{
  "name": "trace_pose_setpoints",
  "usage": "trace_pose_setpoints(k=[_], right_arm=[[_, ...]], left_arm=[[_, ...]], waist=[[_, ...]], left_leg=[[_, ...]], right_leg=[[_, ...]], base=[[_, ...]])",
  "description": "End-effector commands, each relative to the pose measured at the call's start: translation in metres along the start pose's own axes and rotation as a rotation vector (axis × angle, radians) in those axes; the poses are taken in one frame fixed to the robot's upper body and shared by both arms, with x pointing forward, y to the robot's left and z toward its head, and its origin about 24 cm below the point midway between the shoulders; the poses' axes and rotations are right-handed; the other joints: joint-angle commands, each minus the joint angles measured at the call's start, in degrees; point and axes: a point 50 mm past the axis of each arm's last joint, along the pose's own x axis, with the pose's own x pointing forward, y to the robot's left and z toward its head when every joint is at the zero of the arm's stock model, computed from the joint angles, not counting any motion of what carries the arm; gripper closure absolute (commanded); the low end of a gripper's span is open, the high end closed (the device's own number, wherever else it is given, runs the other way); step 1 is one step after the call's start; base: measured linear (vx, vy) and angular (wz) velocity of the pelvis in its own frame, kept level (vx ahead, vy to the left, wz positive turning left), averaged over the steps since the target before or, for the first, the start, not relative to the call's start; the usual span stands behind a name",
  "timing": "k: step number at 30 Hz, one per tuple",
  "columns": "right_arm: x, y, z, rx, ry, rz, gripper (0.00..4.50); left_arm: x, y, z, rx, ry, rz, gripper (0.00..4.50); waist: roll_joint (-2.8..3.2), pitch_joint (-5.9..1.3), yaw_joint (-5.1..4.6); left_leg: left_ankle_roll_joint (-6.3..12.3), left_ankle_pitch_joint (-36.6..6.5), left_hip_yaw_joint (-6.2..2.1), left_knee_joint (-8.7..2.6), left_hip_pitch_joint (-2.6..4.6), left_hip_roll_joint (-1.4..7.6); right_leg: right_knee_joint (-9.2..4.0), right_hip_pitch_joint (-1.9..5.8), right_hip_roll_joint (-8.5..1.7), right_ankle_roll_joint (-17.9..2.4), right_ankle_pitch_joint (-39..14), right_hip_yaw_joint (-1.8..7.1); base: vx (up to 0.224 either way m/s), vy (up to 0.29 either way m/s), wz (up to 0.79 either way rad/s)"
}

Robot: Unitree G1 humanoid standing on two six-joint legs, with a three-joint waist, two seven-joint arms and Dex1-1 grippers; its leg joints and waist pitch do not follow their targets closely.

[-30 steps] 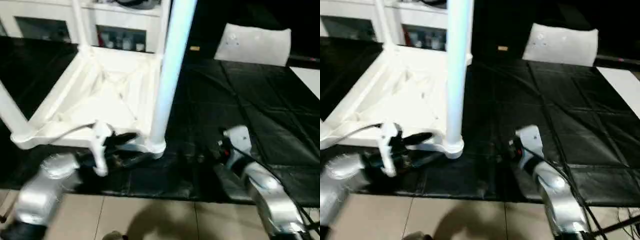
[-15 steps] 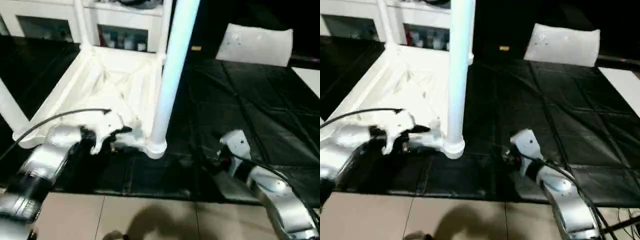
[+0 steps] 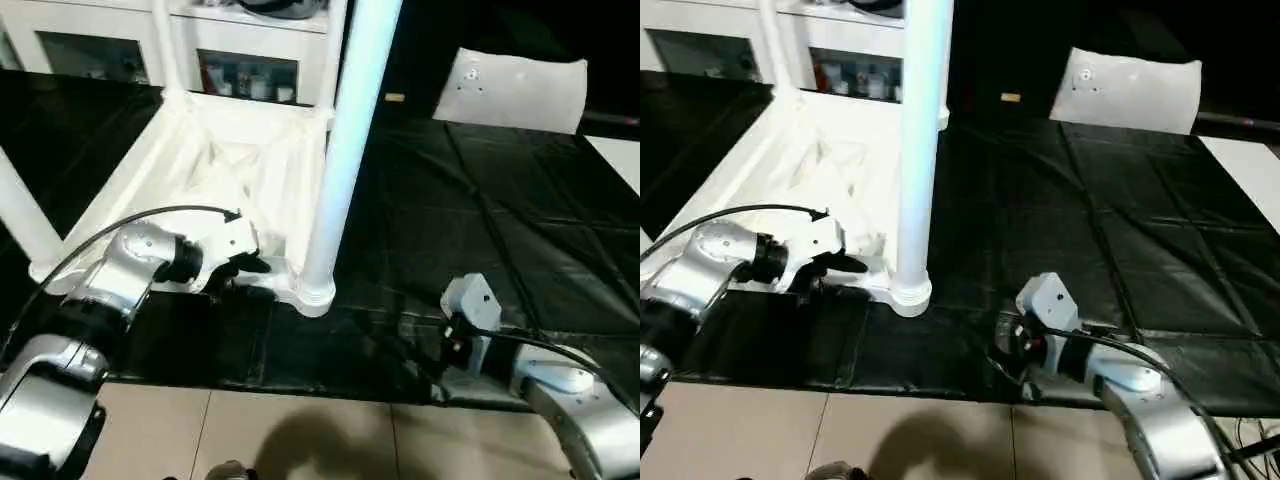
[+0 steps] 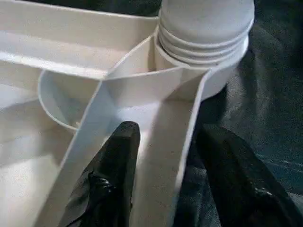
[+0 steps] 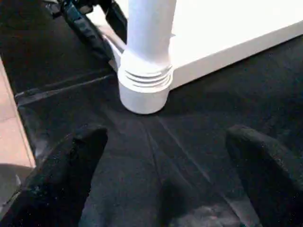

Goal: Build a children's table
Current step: Rotate table base

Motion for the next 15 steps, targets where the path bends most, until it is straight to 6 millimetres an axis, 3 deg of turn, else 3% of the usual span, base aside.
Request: trace_pose_setpoints(k=[1, 15], right_arm=[[-0.0026, 0.0017, 0.0030, -0.009, 0.003, 0.027, 0.00], [-0.0029, 0.0046, 0.0050, 0.002, 0.006, 0.088, 0.00]], left_arm=[[0.0024, 0.0021, 0.0065, 0.032, 0.009, -0.025, 2.59], [0.0037, 0.0074, 0.0060, 0.024, 0.039, -0.050, 3.60]], waist=[[0.70, -3.26, 0.30], [0.37, -3.34, 0.85]], left_leg=[[1.16, -9.82, -1.72, -4.06, 2.07, 4.18], [2.26, -8.66, -1.69, -3.92, 1.93, 4.26]], right_leg=[[-4.46, 1.11, -6.29, -14.70, 4.02, 2.72], [-4.36, 1.24, -6.50, -14.84, 5.05, 2.65]], base=[[0.000, 0.000, 0.00], [0.000, 0.000, 0.00]])
